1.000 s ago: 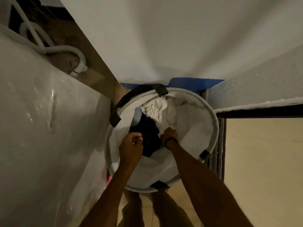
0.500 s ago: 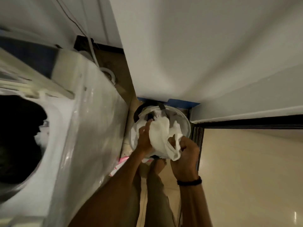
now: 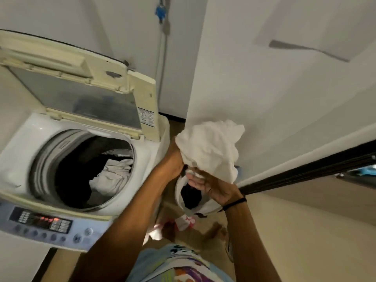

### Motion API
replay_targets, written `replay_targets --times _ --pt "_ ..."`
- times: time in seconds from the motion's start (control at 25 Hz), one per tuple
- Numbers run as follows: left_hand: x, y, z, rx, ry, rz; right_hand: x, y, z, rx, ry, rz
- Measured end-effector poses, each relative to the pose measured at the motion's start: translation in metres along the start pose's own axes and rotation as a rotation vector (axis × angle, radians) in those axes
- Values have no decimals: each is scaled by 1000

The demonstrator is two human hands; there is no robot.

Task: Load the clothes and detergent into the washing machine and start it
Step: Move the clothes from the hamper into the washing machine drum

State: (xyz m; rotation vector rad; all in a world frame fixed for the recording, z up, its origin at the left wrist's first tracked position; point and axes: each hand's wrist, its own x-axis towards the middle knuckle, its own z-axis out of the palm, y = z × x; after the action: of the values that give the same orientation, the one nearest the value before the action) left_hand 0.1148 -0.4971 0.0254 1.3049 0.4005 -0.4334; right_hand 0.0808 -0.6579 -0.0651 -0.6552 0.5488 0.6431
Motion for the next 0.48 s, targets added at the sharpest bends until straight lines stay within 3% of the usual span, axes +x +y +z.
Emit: replay_targets --times 0.04,0.12,0.2,0.24,0.32,0.44,0.48 --pt "-5 4 -10 -39 7 -31 1 2 12 78 -10 -104" --pt "-18 3 -45 -38 55 -55 -4 4 53 74 -86 -145" --pt "-39 0 -77 -74 -11 -7 -10 4 101 -112 -182 -121" --pt "-51 -2 -91 -175 -37 -3 -8 4 122 -248 -208 -105" --pt "-70 5 -114 -331 93 101 -2 8 153 -594 -208 -124" --pt "-88 23 -154 -309 311 224 16 21 186 -1138 -73 -445" --pt "-88 25 -170 -320 341 234 23 26 192 -1136 -140 -432"
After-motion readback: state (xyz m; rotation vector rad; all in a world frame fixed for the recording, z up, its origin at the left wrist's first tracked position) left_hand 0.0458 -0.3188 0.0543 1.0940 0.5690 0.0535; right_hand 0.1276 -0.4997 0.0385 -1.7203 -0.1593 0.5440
